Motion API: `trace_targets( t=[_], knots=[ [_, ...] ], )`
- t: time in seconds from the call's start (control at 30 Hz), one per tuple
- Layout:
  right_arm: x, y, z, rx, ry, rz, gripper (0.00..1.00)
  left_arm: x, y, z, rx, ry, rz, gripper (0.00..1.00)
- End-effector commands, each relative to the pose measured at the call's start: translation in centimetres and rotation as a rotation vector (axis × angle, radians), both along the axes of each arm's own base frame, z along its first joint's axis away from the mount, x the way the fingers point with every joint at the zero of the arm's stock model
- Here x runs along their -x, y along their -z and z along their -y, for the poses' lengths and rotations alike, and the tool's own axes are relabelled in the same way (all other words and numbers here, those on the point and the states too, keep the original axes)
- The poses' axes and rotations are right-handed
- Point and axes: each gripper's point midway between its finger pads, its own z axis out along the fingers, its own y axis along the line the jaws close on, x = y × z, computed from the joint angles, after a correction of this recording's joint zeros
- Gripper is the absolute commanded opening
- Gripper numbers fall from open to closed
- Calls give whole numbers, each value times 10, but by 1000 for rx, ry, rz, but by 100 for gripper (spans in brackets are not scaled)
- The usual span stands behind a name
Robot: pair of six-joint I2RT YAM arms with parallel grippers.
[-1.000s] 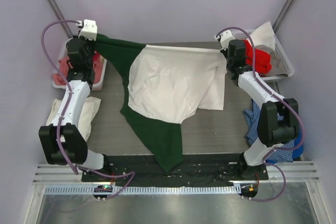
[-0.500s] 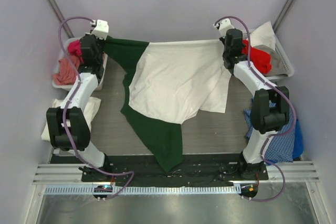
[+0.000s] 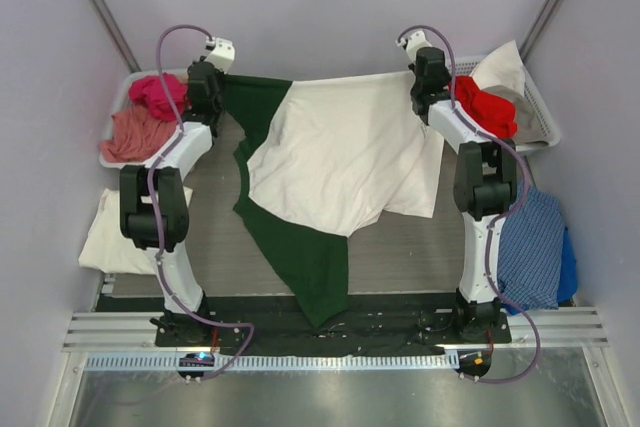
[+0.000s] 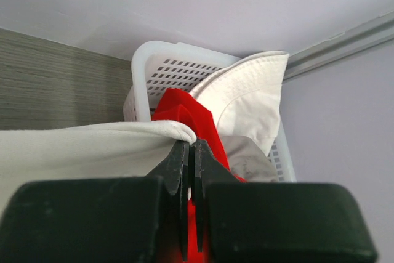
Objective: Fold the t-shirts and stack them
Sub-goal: Flatten out the tshirt
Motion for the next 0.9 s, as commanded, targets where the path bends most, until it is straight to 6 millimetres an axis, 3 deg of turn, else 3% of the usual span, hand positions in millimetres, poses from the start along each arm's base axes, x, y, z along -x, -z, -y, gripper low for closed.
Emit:
trace_targets(
  t=[0.0, 0.07, 0.23, 0.37, 0.43, 0.47, 0.53, 0.57, 0.6, 0.63, 0.67, 0.73, 0.77, 0.83, 0.87],
  knots=[
    [-13, -22, 15, 13, 73, 80, 1, -8, -41, -12, -24, -87, 137, 0],
    [-17, -10, 15, 18, 77, 61, 2, -11, -37, -11, -37, -97, 134, 0],
    [-16, -12, 15, 2, 83, 62, 1, -8, -33, 0, -43, -75, 131, 0],
    [-2, -19, 11, -27, 53, 63, 1, -1, -33, 9, -28, -34, 128, 0],
    [1, -34, 10, -35, 43, 83, 1, -1, -38, 11, -16, -27, 126, 0],
    [1, -36, 10, -33, 44, 75, 1, -4, -55, 10, -4, -35, 157, 0],
    [-2, -60, 13, -27, 62, 115, 1, -11, -59, 7, 6, -54, 136, 0],
    [-2, -69, 16, -20, 69, 126, 1, -15, -94, 6, 25, -59, 199, 0],
    [-3, -97, 18, -23, 84, 181, 1, -19, -96, 5, 42, -64, 176, 0],
    [-3, -111, 18, -25, 88, 207, 1, -27, -99, 2, 51, -75, 172, 0],
    [0, -142, 19, -29, 91, 260, 1, -30, -150, 1, 76, -77, 267, 0],
    [4, -175, 21, -33, 93, 316, 1, -43, -157, -1, 96, -86, 243, 0],
    [12, -212, 22, -42, 91, 383, 1, -32, -216, -1, 116, -75, 353, 0],
    [24, -249, 22, -52, 78, 454, 1, -29, -243, 2, 112, -48, 397, 0],
    [31, -271, 21, -61, 66, 504, 1, -20, -269, 3, 107, -36, 457, 0]
  ],
)
